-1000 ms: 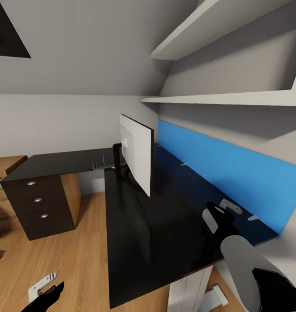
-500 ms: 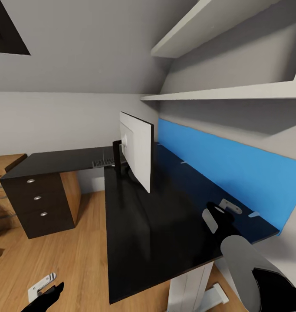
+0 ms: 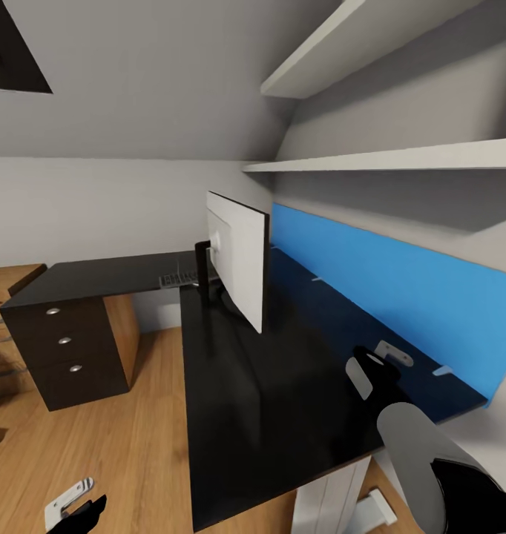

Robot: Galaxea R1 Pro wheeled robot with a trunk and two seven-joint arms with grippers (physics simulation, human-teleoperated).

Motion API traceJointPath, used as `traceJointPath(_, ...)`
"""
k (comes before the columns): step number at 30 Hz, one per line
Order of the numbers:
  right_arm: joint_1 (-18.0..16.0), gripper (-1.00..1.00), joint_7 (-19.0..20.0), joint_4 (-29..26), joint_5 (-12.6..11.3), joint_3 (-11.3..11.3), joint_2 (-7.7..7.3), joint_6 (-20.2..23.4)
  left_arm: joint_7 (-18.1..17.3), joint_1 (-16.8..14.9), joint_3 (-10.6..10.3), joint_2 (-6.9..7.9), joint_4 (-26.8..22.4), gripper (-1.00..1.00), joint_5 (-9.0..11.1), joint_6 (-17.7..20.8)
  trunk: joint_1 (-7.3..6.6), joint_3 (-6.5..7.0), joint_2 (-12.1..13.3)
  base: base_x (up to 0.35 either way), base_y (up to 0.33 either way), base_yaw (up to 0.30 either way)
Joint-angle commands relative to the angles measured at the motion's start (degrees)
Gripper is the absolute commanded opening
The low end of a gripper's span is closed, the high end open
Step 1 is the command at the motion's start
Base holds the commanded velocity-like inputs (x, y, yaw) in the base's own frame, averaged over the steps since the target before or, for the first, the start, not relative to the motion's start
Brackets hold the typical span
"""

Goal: In the bedroom, organize the workspace by keeping the computer under the desk, ensuring the monitor is on the desk, placing the keyboard on the desk next to the monitor, placing the mouse on the desk next to the keyboard, moving the folder from the swivel chair onto the desk next to the mouse, stacking the notebook on top of the folder with the pen on top of the notebook, and positioning the swivel chair next to the desk.

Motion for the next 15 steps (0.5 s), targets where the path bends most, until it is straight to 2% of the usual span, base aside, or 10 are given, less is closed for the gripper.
traceJointPath(1,-0.02,1.00,-0.16,-0.14,-0.01,-0.16,0.04,0.37,0.28,-0.01,-0.03,0.01,-0.10,1.00,0.60,0.27,0.00,-0.06,-0.03,0.032,0.032,0.000)
traceJointPath(10,-0.03,1.00,-0.28,-0.14,0.06,-0.16,-0.11,0.36,0.28,-0.01,-0.03,-0.05,0.02,1.00,0.51,0.24,0.00,-0.06,-0.03,0.008,0.008,0.000)
traceJointPath(15,-0.03,1.00,-2.21,0.34,0.17,-0.07,-0.13,0.36,0.28,-0.01,-0.03,-0.08,0.03,1.00,0.50,0.24,0.00,-0.06,-0.03,0.000,0.000,0.000)
